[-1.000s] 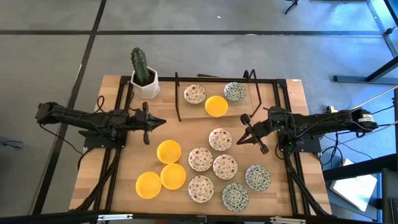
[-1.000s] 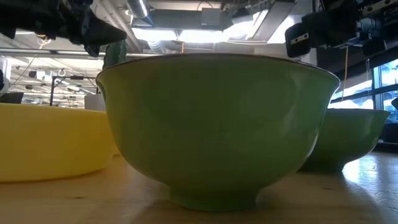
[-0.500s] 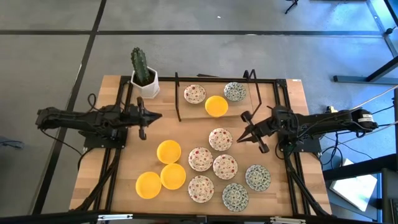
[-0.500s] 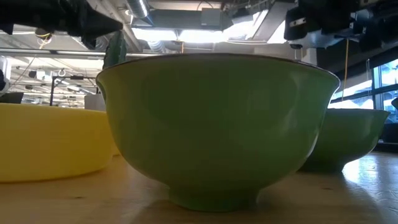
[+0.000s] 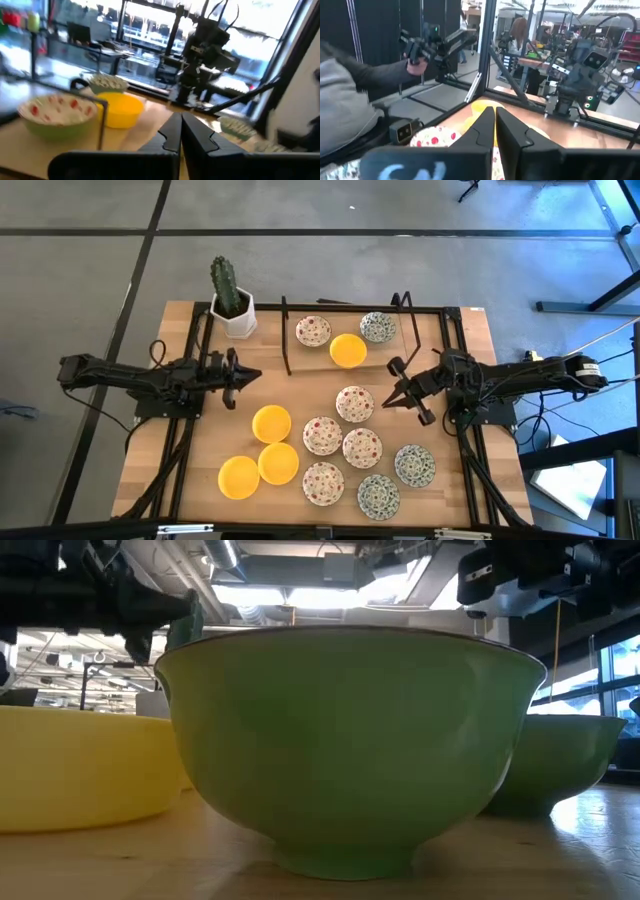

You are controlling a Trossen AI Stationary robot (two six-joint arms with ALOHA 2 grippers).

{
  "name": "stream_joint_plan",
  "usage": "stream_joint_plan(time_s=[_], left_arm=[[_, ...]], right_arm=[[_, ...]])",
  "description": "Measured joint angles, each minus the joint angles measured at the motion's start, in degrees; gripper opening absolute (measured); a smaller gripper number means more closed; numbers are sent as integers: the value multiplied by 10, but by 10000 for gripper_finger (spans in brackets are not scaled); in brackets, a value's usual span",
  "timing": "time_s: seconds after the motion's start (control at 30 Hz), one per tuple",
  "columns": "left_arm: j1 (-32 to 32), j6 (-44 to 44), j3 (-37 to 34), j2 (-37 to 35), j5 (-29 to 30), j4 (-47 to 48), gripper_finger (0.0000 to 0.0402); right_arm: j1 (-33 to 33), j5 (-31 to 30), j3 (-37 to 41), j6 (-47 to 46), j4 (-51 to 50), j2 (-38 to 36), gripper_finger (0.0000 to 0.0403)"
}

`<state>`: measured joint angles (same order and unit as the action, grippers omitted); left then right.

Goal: Pick & Place Mini bowls
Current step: Stack the red patterned bowl on top of the red patterned bowl on the shelf

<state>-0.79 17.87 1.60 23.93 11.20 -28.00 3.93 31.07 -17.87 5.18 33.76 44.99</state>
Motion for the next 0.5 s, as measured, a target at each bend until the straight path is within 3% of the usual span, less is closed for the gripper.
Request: stream_joint_plan(time_s=[0.2, 0.5], left_arm=[[-55, 67, -11, 3, -5, 9, 2], [-108, -36, 16, -16, -18, -57, 7]], right_arm=[[0, -5, 0, -33, -38, 2, 19], [-5, -66, 0, -61, 8, 3, 18]])
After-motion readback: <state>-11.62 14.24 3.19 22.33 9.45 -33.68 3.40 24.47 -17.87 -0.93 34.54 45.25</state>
